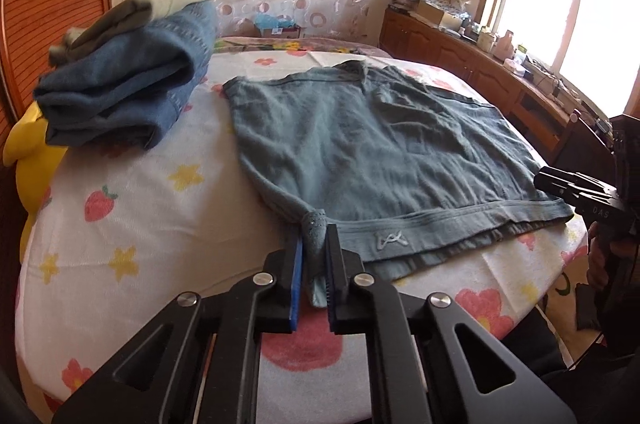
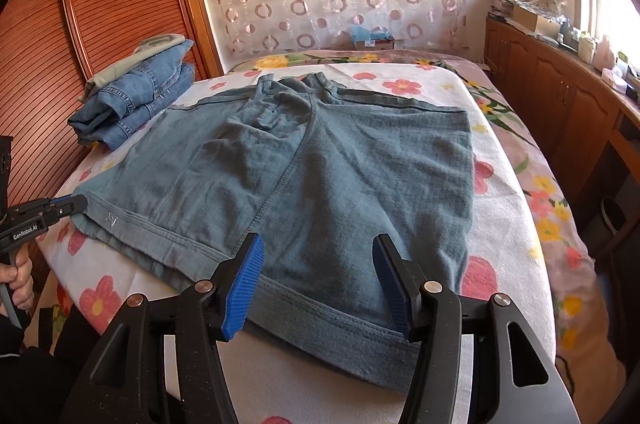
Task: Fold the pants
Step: 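Lift the held leg with the left gripper over the other leg, release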
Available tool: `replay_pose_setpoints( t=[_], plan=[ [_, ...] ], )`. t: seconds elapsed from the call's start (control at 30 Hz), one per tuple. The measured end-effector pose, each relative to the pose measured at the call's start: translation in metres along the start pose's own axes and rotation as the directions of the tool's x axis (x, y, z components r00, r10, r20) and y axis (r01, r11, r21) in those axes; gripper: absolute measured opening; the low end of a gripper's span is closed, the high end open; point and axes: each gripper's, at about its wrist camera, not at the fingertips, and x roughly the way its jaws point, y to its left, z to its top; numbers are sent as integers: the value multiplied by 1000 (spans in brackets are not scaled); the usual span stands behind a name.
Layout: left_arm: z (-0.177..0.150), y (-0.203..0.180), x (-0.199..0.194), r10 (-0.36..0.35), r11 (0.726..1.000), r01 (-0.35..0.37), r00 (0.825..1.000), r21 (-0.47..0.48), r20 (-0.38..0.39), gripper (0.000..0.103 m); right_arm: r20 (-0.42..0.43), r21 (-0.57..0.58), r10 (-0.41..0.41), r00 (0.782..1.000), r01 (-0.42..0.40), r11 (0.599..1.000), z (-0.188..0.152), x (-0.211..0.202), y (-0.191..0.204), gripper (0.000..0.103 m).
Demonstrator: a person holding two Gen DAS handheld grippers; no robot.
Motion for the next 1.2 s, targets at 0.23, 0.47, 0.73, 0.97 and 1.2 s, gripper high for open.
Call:
replay_pose_setpoints(
  t=[0.23,0.47,0.73,0.97,1.2],
  plan=[
    [26,-32,0,-45,996,43,999,78,24,10,13,32,-6,1000,6,999,-4,-8,-7,59],
    [50,-74,1,-99,982,91,994,168,40,10,31,52,-18,999,17,999,-7,-18,-13,59],
    [79,-119,2,-163,958,147,985,247,47,10,52,74,-20,998,16,997,-14,-26,-18,59],
    [102,-164,0,-233,929,206,971,307,54,10,69,93,-34,997,27,995,-17,-34,-22,59],
    [114,-210,7,-283,896,255,959,362,24,10,88,111,-53,995,43,993,-23,-44,-29,59]
  ],
)
